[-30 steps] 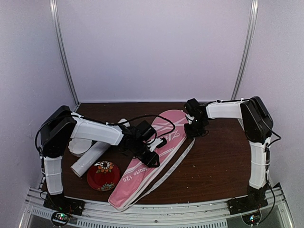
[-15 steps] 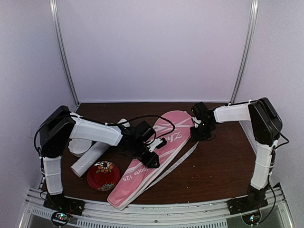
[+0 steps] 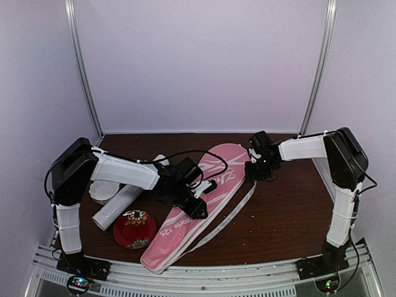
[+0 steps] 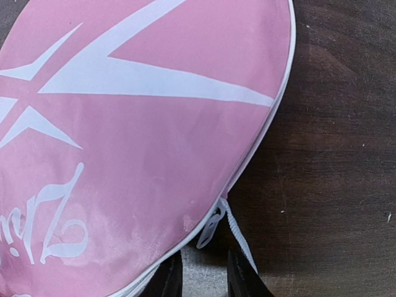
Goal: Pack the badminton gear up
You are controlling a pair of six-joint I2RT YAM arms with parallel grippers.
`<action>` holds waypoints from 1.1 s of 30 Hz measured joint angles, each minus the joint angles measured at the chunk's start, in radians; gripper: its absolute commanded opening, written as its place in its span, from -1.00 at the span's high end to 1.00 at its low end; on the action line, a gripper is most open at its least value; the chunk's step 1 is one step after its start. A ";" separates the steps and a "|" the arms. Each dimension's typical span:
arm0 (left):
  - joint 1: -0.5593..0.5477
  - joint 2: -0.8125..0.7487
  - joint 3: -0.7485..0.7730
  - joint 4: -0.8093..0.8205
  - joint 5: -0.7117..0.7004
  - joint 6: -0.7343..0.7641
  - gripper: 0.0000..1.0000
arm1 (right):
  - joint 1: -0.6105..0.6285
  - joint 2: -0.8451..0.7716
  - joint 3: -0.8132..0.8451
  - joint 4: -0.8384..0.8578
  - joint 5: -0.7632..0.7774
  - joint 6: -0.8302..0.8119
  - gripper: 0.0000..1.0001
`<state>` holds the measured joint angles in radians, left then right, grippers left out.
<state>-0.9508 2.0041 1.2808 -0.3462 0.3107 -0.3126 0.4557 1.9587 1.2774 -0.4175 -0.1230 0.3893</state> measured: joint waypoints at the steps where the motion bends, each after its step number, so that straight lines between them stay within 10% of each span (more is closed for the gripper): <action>1: 0.000 0.000 0.000 -0.001 0.000 0.000 0.40 | 0.000 0.000 0.000 0.007 0.000 0.008 0.44; 21: 0.000 0.000 0.000 -0.006 0.000 0.000 0.41 | 0.010 0.098 0.140 -0.071 0.105 0.073 0.57; 33: 0.000 0.000 0.000 -0.006 0.000 0.000 0.40 | 0.025 0.142 0.211 -0.143 0.146 0.009 1.00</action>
<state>-0.9508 2.0041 1.2808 -0.3523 0.3107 -0.3126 0.4805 2.1002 1.4879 -0.5606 0.0227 0.3985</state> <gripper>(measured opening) 0.298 0.042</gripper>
